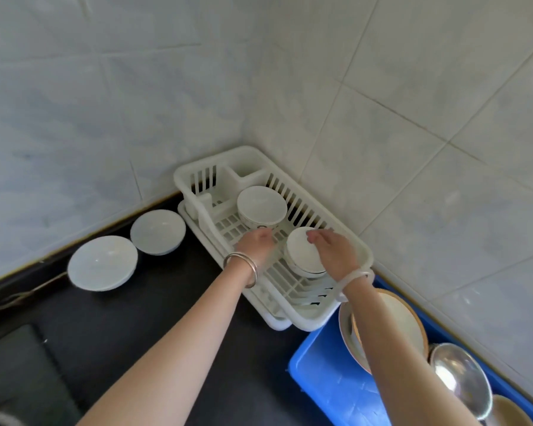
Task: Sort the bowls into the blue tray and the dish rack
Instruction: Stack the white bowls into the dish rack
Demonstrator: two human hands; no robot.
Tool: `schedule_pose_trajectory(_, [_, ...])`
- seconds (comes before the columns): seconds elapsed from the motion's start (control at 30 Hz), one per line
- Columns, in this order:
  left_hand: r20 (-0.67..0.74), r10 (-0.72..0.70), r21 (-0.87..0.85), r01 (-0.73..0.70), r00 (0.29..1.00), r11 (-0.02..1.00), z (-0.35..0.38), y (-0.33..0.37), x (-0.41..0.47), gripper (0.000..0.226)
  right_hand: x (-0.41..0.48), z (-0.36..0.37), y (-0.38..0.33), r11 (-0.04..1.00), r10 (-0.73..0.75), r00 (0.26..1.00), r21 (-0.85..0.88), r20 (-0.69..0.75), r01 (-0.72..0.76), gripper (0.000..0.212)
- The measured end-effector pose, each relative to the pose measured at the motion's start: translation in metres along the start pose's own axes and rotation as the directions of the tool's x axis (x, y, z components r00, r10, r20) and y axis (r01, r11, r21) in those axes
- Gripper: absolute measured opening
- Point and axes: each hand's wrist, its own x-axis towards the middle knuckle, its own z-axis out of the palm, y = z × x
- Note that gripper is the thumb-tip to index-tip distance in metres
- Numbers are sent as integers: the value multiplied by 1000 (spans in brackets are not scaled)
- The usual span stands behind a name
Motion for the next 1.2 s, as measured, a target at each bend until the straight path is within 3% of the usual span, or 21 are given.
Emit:
schedule_pose_trajectory(0.13, [-167,104,59,-95,980,994,-49,-29,-35,40,-35,45,-40,975,-73,994,216,86,53,20])
schedule_pose_trajectory(0.27, [-393,108,152,-51,913,987,-99,-69,-67,40,-45,101,-68,964,-109,969,262,221,49,22])
schedule_pose_trajectory(0.5, [-726,7,113,109,687,988,-162,-131,-80,44,-28,201,-90,989,46,917,109,397,-97,33])
schedule_pose_trajectory(0.67, [-751,-93,22,165,654,986,-193,-153,-63,61,11,243,-103,978,169,900,48,401,-205,52])
schedule_pose_trajectory(0.87, [-689,-267,-277,95,674,956,-210,-162,-51,66,38,273,-109,936,264,890,123,372,-329,30])
schedule_pose_trajectory(1.03, [-670,-271,-346,32,691,938,-211,-170,-50,64,35,277,-113,688,374,845,497,382,-529,14])
schedule_pose_trajectory(1.2, [-653,-262,-370,3,711,929,-215,-176,-49,64,20,262,-121,581,330,857,630,396,-515,20])
